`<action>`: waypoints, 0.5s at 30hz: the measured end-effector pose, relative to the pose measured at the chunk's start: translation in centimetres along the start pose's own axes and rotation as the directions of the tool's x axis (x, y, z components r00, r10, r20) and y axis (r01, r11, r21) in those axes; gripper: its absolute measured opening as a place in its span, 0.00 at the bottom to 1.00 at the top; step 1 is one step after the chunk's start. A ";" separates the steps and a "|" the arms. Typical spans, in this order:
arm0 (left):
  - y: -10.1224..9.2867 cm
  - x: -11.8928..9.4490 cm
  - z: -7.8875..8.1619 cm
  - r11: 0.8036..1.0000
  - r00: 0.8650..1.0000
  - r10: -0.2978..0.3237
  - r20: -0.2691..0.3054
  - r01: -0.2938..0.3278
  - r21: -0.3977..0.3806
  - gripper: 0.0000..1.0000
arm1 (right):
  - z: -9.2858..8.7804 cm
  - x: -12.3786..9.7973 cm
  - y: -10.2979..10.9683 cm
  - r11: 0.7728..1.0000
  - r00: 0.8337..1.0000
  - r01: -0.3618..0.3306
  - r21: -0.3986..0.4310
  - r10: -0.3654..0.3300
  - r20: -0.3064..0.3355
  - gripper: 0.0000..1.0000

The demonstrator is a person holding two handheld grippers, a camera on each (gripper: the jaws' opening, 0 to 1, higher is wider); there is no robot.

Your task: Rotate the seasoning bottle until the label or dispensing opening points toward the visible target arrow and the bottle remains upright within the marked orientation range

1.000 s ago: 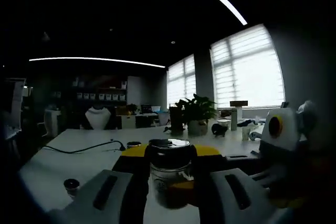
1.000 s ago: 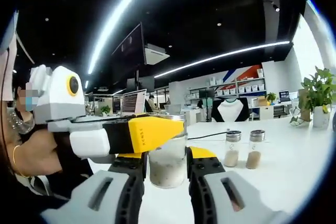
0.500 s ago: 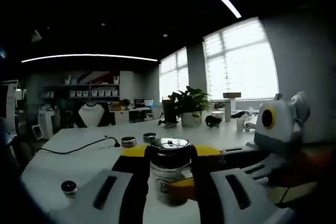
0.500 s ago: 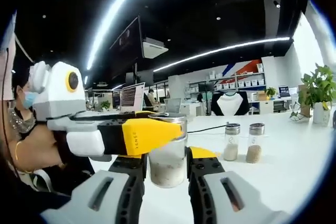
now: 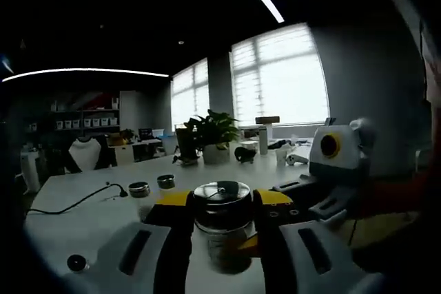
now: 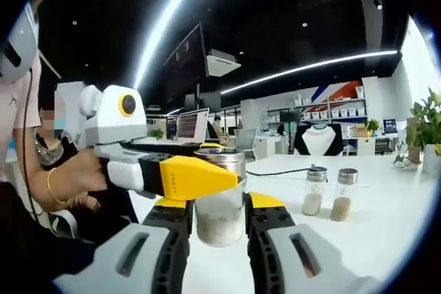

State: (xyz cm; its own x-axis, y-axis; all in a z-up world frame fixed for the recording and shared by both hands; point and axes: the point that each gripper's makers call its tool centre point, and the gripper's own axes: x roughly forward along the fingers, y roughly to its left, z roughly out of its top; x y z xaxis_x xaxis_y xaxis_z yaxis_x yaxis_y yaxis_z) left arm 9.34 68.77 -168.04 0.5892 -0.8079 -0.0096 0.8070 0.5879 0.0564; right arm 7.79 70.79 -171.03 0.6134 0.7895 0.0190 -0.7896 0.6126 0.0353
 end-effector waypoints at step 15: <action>2.0 -0.3 -1.4 0.982 0.982 0.188 0.005 -0.188 -0.020 0.34 | -1.5 1.4 -0.3 0.998 0.997 0.068 0.006 -0.068 -0.032 0.28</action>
State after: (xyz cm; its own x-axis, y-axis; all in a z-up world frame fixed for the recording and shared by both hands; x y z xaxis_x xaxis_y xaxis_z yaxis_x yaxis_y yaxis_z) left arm 10.81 70.28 -169.33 0.7300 -0.6834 0.0065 0.6828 0.7297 0.0370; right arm 8.87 71.71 -172.55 0.6648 0.7469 -0.0154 -0.7459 0.6647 0.0425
